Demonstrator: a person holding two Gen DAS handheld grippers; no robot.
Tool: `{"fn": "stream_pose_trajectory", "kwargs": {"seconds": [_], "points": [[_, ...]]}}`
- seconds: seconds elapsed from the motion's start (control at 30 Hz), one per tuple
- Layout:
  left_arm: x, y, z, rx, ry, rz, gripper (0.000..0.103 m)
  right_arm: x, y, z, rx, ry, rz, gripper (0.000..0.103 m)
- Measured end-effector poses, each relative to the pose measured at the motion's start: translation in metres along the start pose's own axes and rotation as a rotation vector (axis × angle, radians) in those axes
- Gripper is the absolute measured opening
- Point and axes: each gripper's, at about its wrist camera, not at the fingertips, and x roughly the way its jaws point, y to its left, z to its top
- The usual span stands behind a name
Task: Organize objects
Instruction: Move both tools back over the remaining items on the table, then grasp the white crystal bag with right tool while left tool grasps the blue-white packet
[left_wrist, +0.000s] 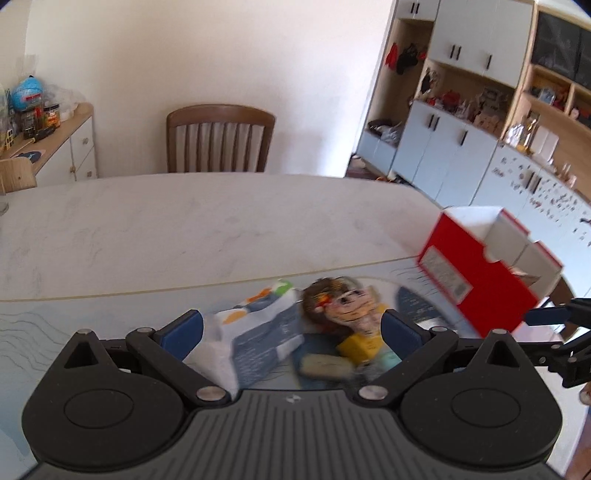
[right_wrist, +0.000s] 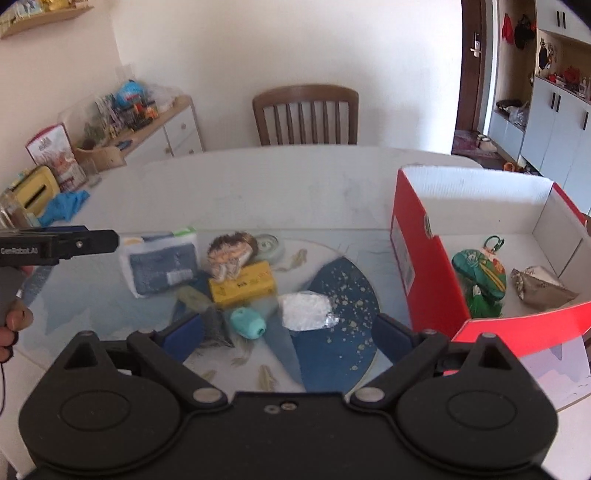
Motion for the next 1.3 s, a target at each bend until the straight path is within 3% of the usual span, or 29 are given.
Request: {"fn": "stream_pose_trajectory", "kwargs": {"seconds": [0.4,0.73,0.93,1.07,1.3], "points": [[0.057,0.021,-0.002,0.13,0.081,0.016,0.102,0.07,-0.016,0.002,-0.022,0.125,-0.073,0.083],[0.088,0.032,-0.005,0.084,0.143,-0.016,0.102,0.1,-0.018,0.009,0.001,0.169,-0.096,0.076],[0.096,0.034,-0.008,0.061,0.182,-0.038,0.087,0.111,-0.02,0.008,0.011,0.193,-0.103,0.073],[0.098,0.035,-0.01,0.021,0.197,-0.049,0.069,0.116,-0.019,0.009,0.018,0.205,-0.097,0.069],[0.098,0.034,-0.013,0.002,0.207,-0.043,0.054,0.121,-0.02,0.008,0.028,0.218,-0.08,0.056]]}}
